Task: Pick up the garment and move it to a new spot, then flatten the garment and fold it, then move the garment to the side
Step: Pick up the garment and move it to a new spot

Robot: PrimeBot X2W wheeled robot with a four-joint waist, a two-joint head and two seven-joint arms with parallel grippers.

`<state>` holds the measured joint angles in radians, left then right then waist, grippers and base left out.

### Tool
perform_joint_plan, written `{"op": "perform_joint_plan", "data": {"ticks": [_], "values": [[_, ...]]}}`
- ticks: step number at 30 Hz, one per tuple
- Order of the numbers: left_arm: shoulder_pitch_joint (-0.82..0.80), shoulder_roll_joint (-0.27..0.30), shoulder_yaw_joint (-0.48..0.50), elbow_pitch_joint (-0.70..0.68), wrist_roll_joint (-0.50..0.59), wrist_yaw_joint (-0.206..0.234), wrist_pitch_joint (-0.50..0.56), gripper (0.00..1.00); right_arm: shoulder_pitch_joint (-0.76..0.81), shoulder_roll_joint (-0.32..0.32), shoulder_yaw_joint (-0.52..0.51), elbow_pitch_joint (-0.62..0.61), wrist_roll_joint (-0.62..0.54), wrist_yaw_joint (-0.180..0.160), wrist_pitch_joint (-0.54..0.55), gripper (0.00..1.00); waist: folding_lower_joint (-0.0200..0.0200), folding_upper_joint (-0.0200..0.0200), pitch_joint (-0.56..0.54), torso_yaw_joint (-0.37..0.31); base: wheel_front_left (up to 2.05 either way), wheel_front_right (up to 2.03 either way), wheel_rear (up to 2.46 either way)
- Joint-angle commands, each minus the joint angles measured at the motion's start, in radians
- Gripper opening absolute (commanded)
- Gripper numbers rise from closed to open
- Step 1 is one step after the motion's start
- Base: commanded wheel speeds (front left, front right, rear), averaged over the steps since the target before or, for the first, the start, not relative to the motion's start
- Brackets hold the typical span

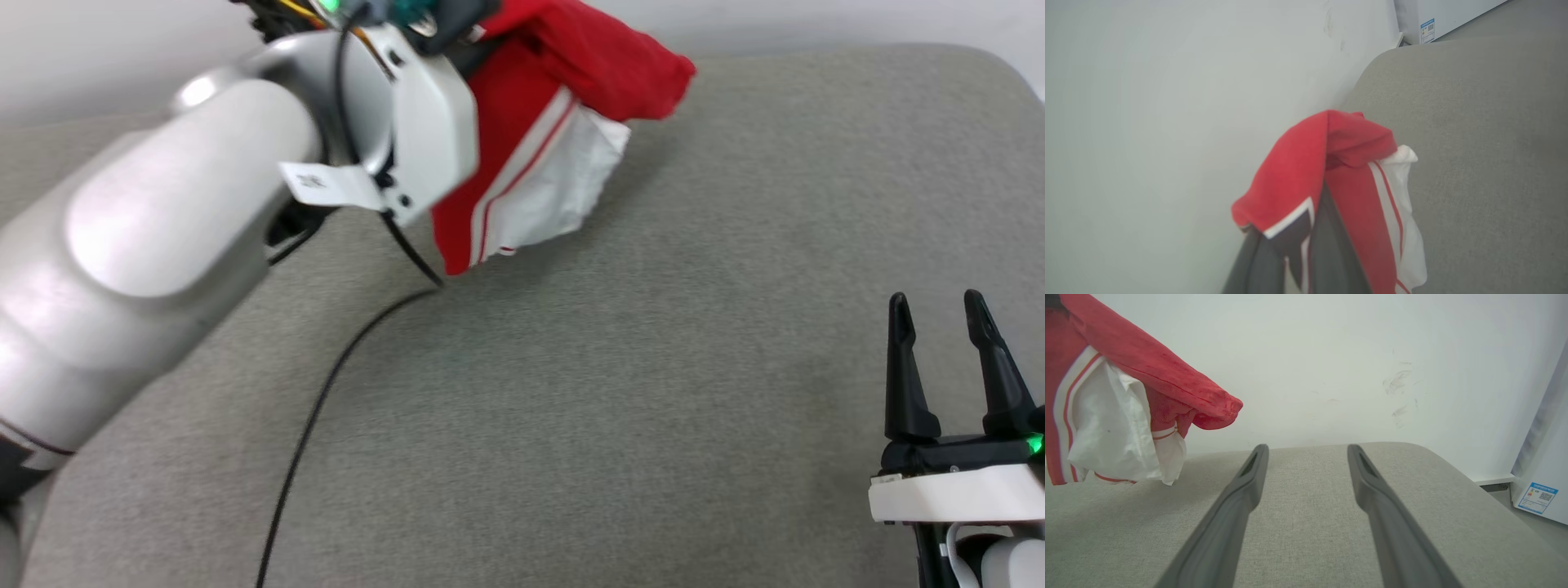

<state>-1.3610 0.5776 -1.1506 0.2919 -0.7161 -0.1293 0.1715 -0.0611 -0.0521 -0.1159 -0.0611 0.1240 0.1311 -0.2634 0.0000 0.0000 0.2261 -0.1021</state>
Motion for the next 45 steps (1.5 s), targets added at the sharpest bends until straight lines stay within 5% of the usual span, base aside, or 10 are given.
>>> {"op": "perform_joint_plan", "data": {"ticks": [1,11,16,27,28,29,40,45], "values": [[-0.005,-0.029,-0.017,-0.009,0.009,0.000,-0.011,0.00,-0.005,0.003,-0.004,0.003,0.011,-0.001,-0.002,1.00,0.0000,0.0000,0.024,-0.065,0.00,0.00,0.00],[0.159,-0.230,-0.125,0.042,0.013,0.000,-0.019,0.00,-0.016,0.003,-0.022,-0.001,0.048,-0.001,-0.002,1.00,0.0000,0.0000,0.063,-0.133,0.00,0.00,0.00],[0.352,-0.324,-0.130,0.010,0.107,-0.001,0.092,0.00,-0.024,0.003,-0.024,-0.004,0.053,-0.001,-0.002,1.00,0.0000,0.0000,0.092,-0.131,0.00,0.00,0.00],[0.536,-0.360,-0.129,-0.008,0.141,-0.001,0.162,0.00,-0.047,0.003,-0.019,0.010,0.052,-0.001,-0.002,1.00,0.0000,0.0000,0.126,-0.120,0.00,0.00,0.00],[0.526,-0.360,-0.129,-0.001,0.138,-0.001,0.144,0.23,-0.044,0.003,-0.021,0.012,0.050,-0.001,-0.002,1.00,0.0000,0.0000,0.122,-0.116,0.00,0.00,0.00],[0.515,-0.360,-0.129,0.009,0.137,0.000,0.118,0.98,-0.040,0.003,-0.024,0.014,0.047,-0.001,-0.002,1.00,0.0000,0.0000,0.116,-0.110,0.00,0.00,0.00],[0.492,-0.390,-0.077,0.093,0.094,0.010,-0.193,1.00,0.017,0.003,-0.035,0.035,0.023,-0.001,-0.002,1.00,0.0000,0.0000,-0.010,-0.038,0.00,0.00,0.00],[0.512,-0.356,-0.007,0.056,0.078,0.072,-0.276,1.00,0.053,0.003,-0.049,0.042,0.007,-0.001,-0.002,1.00,0.0000,0.0000,-0.084,0.019,0.00,0.00,0.00]]}}
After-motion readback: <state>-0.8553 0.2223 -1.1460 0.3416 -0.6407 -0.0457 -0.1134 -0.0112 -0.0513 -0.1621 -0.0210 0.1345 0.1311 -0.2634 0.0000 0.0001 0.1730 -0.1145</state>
